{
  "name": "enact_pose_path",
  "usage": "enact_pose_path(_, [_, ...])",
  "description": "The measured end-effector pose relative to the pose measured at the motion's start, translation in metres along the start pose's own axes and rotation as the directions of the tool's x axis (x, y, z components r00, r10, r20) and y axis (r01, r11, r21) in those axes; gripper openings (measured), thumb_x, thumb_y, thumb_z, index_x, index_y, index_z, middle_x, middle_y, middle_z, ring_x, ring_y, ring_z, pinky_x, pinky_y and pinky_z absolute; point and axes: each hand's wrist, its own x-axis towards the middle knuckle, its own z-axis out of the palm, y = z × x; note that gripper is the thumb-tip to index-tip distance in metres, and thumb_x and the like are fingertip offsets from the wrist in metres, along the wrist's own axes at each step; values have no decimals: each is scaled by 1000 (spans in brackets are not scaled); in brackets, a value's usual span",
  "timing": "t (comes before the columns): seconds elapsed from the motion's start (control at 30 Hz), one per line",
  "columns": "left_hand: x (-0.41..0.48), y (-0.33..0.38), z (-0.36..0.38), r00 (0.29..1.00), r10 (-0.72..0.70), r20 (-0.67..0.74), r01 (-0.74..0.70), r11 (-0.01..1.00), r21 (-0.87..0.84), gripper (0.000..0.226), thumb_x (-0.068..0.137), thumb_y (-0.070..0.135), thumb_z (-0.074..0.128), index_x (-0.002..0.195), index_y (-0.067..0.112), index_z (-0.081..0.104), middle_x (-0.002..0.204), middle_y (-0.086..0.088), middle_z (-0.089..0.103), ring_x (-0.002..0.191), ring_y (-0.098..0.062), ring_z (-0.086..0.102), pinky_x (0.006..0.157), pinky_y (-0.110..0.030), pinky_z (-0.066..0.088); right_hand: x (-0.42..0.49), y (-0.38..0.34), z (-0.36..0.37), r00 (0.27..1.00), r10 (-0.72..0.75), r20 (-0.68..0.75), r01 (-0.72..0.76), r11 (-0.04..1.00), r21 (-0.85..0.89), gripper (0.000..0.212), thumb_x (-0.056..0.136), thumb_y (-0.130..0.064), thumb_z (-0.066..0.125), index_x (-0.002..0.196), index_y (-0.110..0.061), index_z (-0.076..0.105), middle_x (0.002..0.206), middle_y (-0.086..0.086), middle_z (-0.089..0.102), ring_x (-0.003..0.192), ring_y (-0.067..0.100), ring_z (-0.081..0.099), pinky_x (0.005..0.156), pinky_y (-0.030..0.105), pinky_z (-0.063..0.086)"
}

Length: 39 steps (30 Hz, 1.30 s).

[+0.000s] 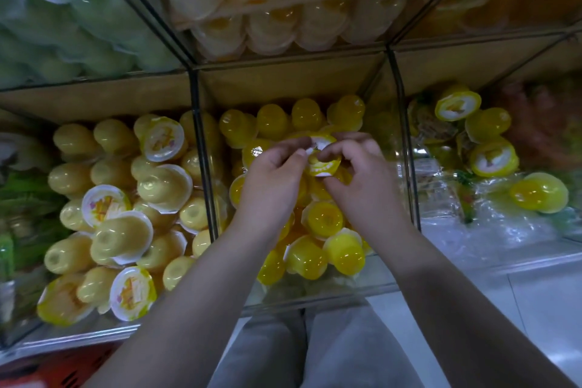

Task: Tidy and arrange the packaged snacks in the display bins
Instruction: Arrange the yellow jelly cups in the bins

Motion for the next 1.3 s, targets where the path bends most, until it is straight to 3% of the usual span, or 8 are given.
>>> enact_pose_path(0.27, [-1,0,-7,1000,6,-9,-6,1000,31,21,95,13,56,99,27,71,102,12,72,97,3,64,81,-13,48,5,-1,3,995,19,100,-3,988,-156,23,82,-15,69,97,-26,56,104,-5,46,91,14,49,81,29,47])
enact_pose_path(0.37, [-3,-2,-12,1000,14,-18,-13,998,54,24,93,10,59,93,29,72,93,14,73,88,5,65,73,-9,49,1,-6,2,984,22,177,4,989,-145,24,82,-17,71,97,-24,55,105,-4,45,93,18,51,79,28,45])
enact_pose_path(0.5, [-3,-4,-16,999,38,-22,-34,987,154,23,87,9,65,81,30,73,83,12,72,77,4,64,65,-10,48,-5,-11,-7,966,31,258,-2,994,-110,32,77,-36,78,96,-26,53,105,-5,46,91,13,48,79,23,43])
enact_pose_path(0.7, [-8,-7,-23,999,10,34,-16,984,176,16,82,12,75,81,27,70,83,-13,69,71,-12,60,66,-26,49,-12,-18,-11,983,49,177,-43,998,-35,27,81,-26,76,90,-30,51,90,-18,45,77,-3,48,66,13,38])
enact_pose_path(0.83, [-6,-11,-22,996,-50,75,39,989,146,25,82,3,73,93,24,65,84,-2,68,73,-12,65,71,-29,55,-9,-18,-14,980,98,174,-87,994,-69,30,80,-26,77,103,-27,58,73,-19,45,69,2,51,60,12,36])
enact_pose_path(0.97, [-6,-20,-23,997,-56,58,41,974,225,16,81,13,77,95,19,74,88,-2,74,84,-18,70,77,-35,58,-9,-16,-13,968,98,233,-73,991,-111,20,83,-29,73,102,-24,68,93,-11,54,66,4,49,60,15,36])
enact_pose_path(1.13, [-4,-21,-25,997,-16,69,-3,963,271,15,81,15,77,86,28,73,91,-4,74,89,-25,69,83,-48,57,-6,-19,-12,960,115,256,-81,987,-141,20,85,-29,72,103,-22,66,87,-18,45,68,-2,44,59,8,33])
enact_pose_path(1.3, [-1,-20,-27,996,35,88,-64,934,352,18,82,13,76,83,30,69,84,1,72,80,-18,67,71,-33,56,-1,-21,-9,947,141,290,-95,982,-166,19,86,-28,71,101,-21,63,92,-10,44,68,0,43,58,13,32])
